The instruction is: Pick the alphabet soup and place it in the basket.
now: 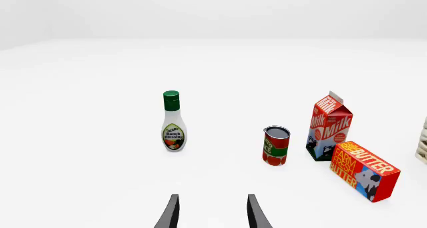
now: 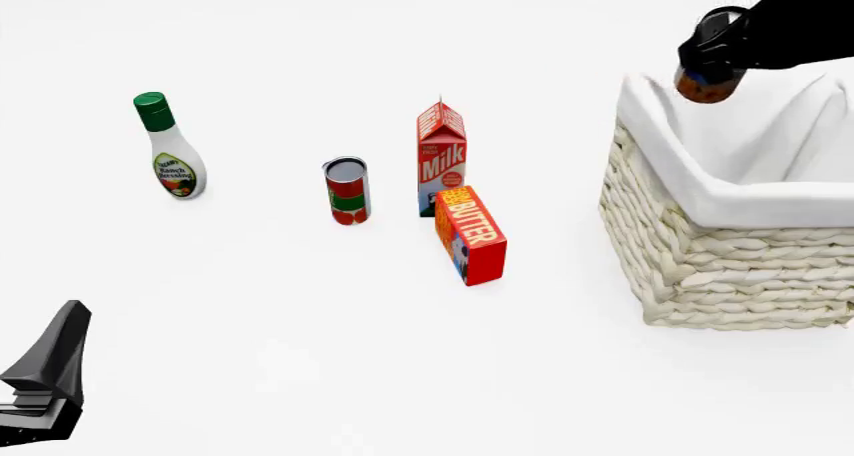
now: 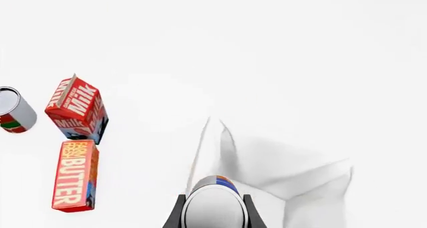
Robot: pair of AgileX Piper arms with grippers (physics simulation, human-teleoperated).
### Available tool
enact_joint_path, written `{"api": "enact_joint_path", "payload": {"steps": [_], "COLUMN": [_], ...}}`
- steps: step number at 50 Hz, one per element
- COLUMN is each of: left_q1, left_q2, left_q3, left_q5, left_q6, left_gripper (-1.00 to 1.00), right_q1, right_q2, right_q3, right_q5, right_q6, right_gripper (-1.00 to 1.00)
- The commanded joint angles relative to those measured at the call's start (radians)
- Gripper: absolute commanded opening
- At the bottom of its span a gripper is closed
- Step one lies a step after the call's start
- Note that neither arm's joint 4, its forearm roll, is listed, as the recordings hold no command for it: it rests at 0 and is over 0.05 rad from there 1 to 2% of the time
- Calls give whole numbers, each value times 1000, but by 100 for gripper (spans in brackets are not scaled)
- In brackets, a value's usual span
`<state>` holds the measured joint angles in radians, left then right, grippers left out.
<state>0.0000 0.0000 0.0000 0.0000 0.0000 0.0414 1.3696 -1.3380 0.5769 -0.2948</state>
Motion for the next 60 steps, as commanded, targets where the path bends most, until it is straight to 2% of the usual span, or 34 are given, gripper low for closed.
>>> {"api": "enact_joint_path", "payload": {"steps": [1, 29, 60], "left_q1": [0, 0, 0], "left_q2": [0, 0, 0], "left_q3": [0, 0, 0], "left_q5": [0, 0, 0], "left_q6": [0, 0, 0], "left_gripper": [100, 100, 100], "right_q1": [-65, -182, -216], "right_q2": [43, 116, 170], "right_q3": [-36, 26, 124], "right_q5": [-21, -118, -212], "right_q6": [16, -5, -10], "right_gripper": [-100, -100, -100]}}
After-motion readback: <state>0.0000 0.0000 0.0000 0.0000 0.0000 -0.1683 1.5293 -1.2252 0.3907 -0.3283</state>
